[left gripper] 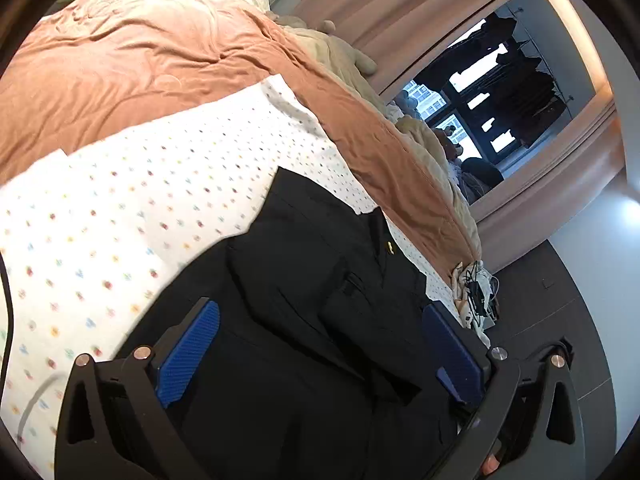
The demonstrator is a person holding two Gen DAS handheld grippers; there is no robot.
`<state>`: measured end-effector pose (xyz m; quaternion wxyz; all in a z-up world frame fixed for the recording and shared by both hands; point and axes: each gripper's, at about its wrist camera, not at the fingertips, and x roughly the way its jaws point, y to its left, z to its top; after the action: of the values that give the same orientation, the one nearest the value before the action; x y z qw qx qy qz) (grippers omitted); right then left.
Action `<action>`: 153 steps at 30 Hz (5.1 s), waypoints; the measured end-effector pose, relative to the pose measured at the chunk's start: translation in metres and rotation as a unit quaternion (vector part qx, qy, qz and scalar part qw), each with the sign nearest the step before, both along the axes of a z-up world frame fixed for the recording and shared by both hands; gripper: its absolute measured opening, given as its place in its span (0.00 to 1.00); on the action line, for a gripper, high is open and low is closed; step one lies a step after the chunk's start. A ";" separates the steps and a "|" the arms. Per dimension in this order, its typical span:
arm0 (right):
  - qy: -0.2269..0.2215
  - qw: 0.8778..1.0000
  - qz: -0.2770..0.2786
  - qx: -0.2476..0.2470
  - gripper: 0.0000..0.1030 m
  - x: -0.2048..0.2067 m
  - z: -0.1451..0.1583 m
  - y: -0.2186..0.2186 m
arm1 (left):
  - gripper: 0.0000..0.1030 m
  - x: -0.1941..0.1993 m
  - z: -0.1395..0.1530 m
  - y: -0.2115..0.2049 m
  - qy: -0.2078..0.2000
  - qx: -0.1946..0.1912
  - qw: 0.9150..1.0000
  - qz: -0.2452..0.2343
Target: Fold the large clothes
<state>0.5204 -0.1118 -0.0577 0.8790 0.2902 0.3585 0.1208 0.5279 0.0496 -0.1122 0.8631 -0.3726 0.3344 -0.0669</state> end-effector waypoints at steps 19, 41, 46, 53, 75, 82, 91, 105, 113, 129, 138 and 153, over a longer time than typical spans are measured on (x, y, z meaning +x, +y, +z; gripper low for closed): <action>0.102 0.984 -0.085 -0.118 0.74 0.043 -0.056 -0.016 | 1.00 0.000 -0.015 0.074 0.011 -0.070 0.997 0.040; 0.110 0.951 -0.012 -0.287 0.74 0.096 -0.064 0.064 | 1.00 -0.003 -0.022 0.088 0.031 -0.076 0.994 0.070; 0.116 0.948 -0.037 -0.294 0.56 0.108 -0.085 0.051 | 1.00 0.000 -0.023 0.082 0.035 -0.070 0.995 0.065; 0.088 0.965 -0.014 -0.247 0.32 0.088 -0.060 0.007 | 1.00 0.001 -0.018 0.063 0.038 -0.072 0.995 0.057; 0.063 0.972 -0.136 -0.180 0.78 -0.021 -0.020 -0.186 | 1.00 0.003 0.002 -0.001 0.032 -0.019 0.999 0.025; 0.084 0.973 -0.112 -0.184 0.75 -0.012 -0.049 -0.211 | 1.00 0.015 -0.014 -0.011 0.049 -0.010 0.999 0.020; 0.146 0.952 -0.070 -0.258 0.39 0.024 -0.086 -0.204 | 1.00 0.023 -0.022 -0.023 0.062 0.013 0.998 0.009; 0.141 0.957 -0.099 -0.234 0.39 0.057 -0.082 -0.214 | 1.00 0.025 -0.019 -0.021 0.058 0.045 0.997 0.022; 0.087 0.958 -0.157 -0.221 0.85 -0.006 -0.045 -0.254 | 1.00 0.026 -0.017 -0.033 0.053 0.041 0.998 -0.006; 0.079 0.963 -0.236 -0.107 0.85 -0.120 -0.064 -0.362 | 1.00 0.017 0.002 -0.085 0.006 0.078 0.996 -0.048; 0.086 0.961 -0.257 -0.060 0.72 -0.118 -0.108 -0.400 | 1.00 0.017 -0.007 -0.109 0.013 0.111 0.992 -0.057; 0.057 0.951 -0.297 -0.065 0.16 -0.079 -0.133 -0.426 | 1.00 0.023 -0.024 -0.122 0.042 0.104 0.992 -0.065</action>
<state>0.4418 -0.5379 -0.1912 0.8705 0.3318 0.3123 -0.1861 0.5508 -0.0722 -0.1358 0.8761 -0.2609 0.3989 -0.0722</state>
